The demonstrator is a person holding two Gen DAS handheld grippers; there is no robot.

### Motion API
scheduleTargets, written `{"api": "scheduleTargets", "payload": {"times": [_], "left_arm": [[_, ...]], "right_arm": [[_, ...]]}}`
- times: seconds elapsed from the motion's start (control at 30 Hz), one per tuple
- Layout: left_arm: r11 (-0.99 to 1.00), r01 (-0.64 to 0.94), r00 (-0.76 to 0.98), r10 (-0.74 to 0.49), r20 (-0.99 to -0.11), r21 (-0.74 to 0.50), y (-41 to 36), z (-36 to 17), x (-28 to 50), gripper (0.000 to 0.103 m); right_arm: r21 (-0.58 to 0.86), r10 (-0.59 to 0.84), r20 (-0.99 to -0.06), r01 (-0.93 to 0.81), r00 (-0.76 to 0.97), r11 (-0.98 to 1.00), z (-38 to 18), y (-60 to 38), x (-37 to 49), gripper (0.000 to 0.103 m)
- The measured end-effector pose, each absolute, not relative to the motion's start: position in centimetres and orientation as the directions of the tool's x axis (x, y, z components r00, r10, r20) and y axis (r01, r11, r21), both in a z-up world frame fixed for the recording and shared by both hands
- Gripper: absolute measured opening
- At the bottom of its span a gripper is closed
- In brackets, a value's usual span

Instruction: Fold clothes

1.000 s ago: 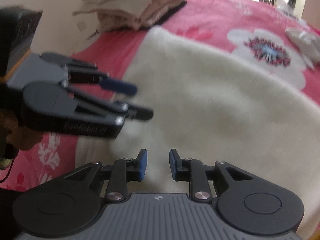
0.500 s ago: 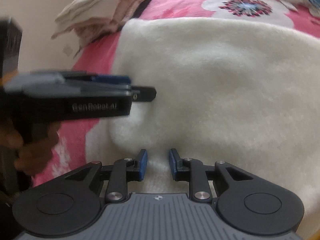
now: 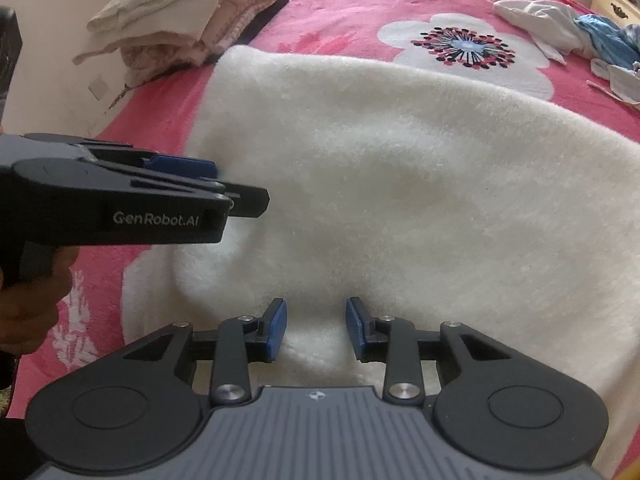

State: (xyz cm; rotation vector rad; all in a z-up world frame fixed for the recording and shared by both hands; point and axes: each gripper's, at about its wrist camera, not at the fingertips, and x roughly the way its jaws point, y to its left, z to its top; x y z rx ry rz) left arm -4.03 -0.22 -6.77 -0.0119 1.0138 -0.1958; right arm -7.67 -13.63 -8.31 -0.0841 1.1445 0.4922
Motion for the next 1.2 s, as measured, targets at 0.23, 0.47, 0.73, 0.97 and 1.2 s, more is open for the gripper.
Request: {"api": "scheduleTargets", "payload": {"times": [0.23,0.47,0.73,0.97,1.2], "left_arm": [[0.984,0.143,0.511,-0.167,-0.843,-0.108,-0.3,-6.8,-4.0,0.049],[0.984,0.135,0.51,-0.17,-0.843,-0.117,-0.2,-6.8,-3.9,0.049],[0.984,0.144,0.51,-0.166,-0.844,-0.107,-0.2,-6.9,-3.9,0.049],[0.983,0.146,0.51,-0.17,-0.844,-0.11,-0.1,-6.9,-3.9,0.049],[0.983,0.146,0.509,-0.173,-0.843,-0.114,-0.1,-6.9,-3.9,0.049]], "right_arm": [[0.179,0.327,-0.888,-0.412,0.322,0.893,-8.4,-13.5,-7.7,0.036],[0.166,0.316,-0.892,-0.416,0.324,0.894,-8.3,-13.2,-7.7,0.036],[0.146,0.305,-0.895,-0.431,0.326,0.89,-8.4,-13.0,-7.8,0.036],[0.117,0.285,-0.901,-0.449,0.327,0.886,-8.4,-12.5,-7.9,0.037],[0.084,0.262,-0.905,-0.464,0.334,0.882,-8.3,-12.0,-8.1,0.037]]}}
